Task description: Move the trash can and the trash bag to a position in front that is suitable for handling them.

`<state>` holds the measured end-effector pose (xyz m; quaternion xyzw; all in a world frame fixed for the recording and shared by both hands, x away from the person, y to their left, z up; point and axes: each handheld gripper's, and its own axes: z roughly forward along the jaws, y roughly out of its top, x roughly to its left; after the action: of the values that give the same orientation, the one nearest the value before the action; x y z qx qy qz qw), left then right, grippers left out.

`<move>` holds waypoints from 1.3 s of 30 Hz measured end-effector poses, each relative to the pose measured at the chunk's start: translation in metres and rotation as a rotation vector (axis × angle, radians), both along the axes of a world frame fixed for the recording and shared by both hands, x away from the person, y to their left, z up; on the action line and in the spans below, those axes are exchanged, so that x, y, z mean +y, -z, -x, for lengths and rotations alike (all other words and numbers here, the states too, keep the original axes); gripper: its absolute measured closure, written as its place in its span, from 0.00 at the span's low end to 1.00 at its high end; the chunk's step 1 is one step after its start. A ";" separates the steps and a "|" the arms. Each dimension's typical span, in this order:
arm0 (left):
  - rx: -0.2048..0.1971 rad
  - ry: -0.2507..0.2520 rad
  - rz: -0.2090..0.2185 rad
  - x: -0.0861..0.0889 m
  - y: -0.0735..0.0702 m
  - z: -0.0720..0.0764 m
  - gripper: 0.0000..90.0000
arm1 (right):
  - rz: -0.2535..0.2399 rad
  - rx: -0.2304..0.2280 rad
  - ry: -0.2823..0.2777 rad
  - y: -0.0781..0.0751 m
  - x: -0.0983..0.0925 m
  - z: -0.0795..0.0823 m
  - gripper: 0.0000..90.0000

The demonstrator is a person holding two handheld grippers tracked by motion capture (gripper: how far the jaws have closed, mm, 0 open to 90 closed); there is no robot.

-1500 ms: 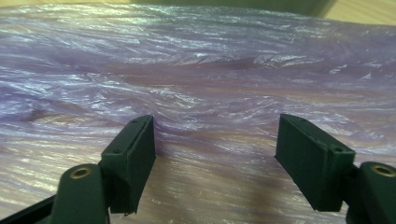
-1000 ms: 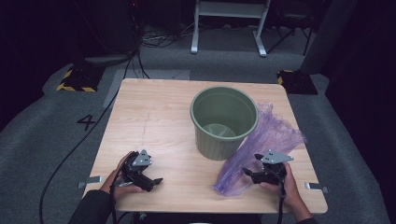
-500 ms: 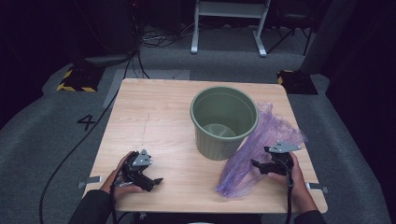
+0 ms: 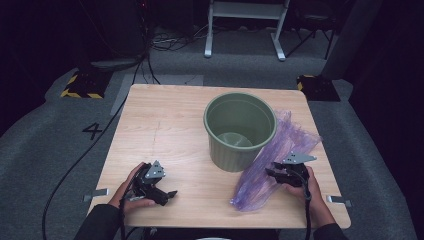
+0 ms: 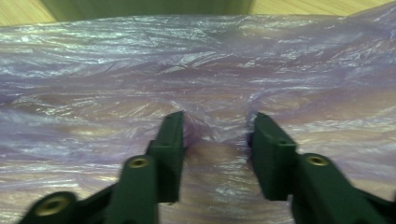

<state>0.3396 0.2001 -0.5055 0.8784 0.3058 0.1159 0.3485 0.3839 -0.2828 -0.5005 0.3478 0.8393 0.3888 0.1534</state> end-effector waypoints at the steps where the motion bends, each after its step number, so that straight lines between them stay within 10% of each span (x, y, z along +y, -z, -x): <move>1: 0.000 -0.004 0.001 -0.002 0.000 0.000 0.00 | -0.011 0.005 -0.010 0.000 0.000 0.000 0.84; 8: 0.001 0.014 0.004 -0.003 0.000 -0.001 0.00 | -0.032 -0.004 -0.037 0.000 0.001 0.000 0.97; 39: 0.000 0.068 0.003 0.003 0.000 -0.004 0.00 | -0.158 -0.108 -0.107 -0.019 0.009 0.015 1.00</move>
<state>0.3431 0.2033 -0.5057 0.8878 0.2757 0.1036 0.3537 0.3690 -0.2737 -0.4815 0.2919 0.8140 0.4795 0.1493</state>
